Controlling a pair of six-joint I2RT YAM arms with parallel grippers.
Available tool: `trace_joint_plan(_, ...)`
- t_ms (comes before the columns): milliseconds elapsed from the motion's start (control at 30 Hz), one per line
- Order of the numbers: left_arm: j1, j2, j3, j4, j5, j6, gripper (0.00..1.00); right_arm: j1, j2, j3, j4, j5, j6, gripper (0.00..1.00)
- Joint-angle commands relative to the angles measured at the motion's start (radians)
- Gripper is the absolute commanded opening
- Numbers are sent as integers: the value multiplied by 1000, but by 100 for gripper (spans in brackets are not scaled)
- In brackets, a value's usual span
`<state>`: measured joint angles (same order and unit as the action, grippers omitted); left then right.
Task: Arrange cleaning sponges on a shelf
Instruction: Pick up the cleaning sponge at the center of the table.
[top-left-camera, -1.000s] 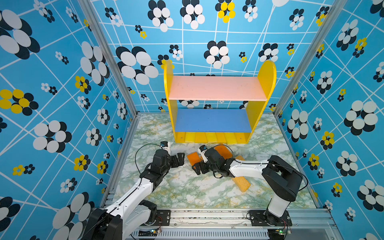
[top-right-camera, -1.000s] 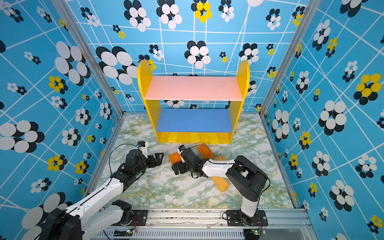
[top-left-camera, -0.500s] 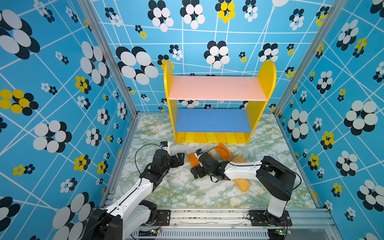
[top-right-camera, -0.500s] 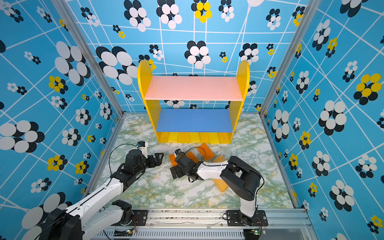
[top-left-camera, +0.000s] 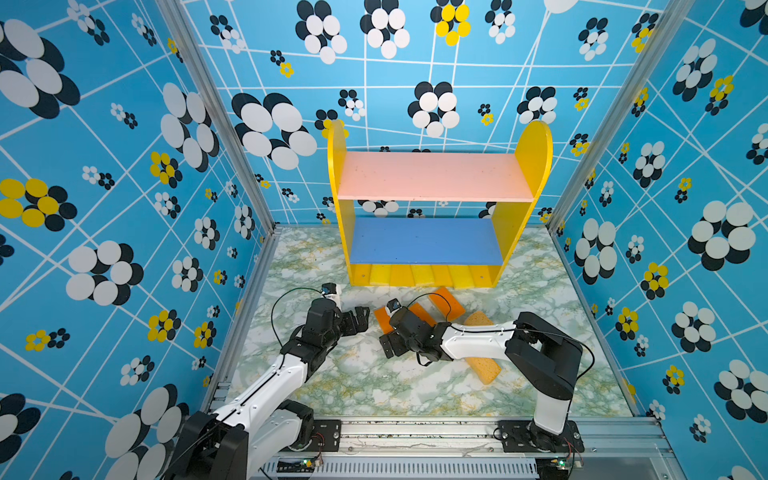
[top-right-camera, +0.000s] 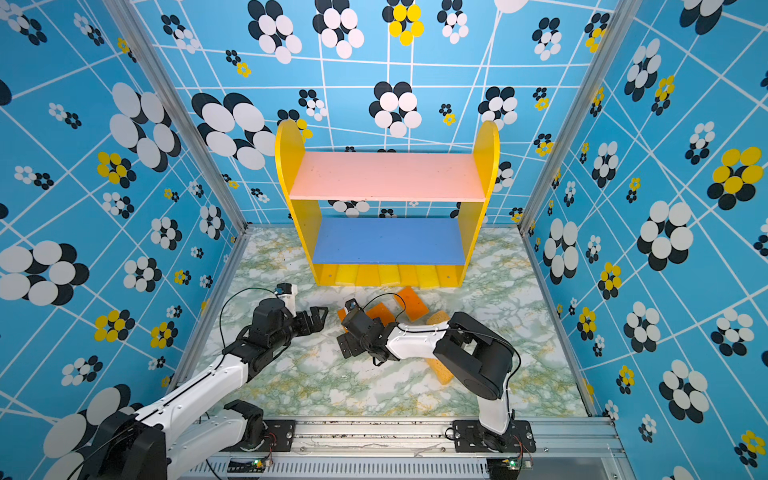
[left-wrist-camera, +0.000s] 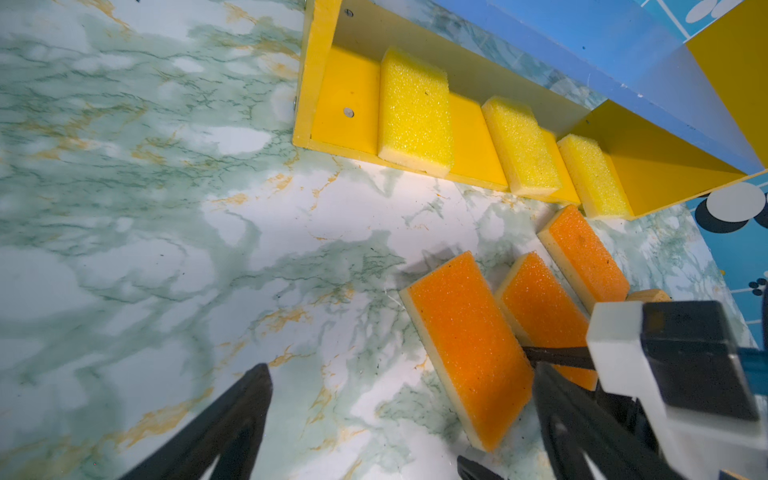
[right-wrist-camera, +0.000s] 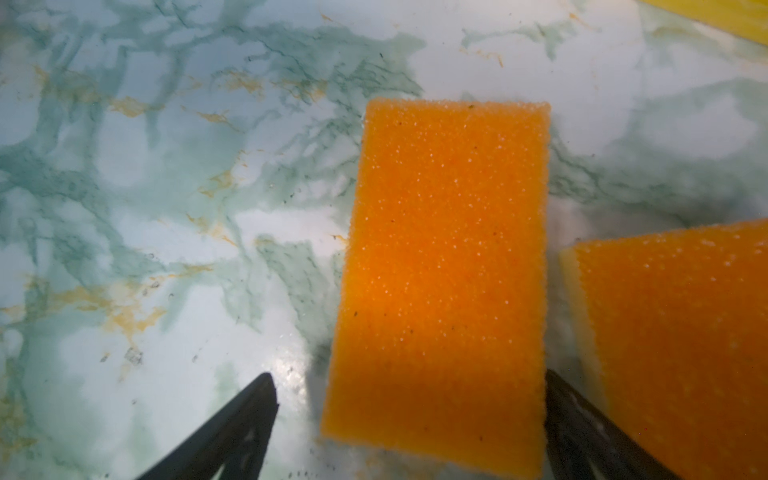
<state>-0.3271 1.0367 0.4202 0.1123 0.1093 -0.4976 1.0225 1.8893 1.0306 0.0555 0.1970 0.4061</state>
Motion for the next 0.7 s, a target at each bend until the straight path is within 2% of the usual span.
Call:
trace_joint_plan(0,9,12,32,24,20,-2,99,11,23,22,-49,27,-10,99)
trace_joint_plan(667,9,-15,46,-14,-20,8,99,15,0,20,-68,34,-23,93)
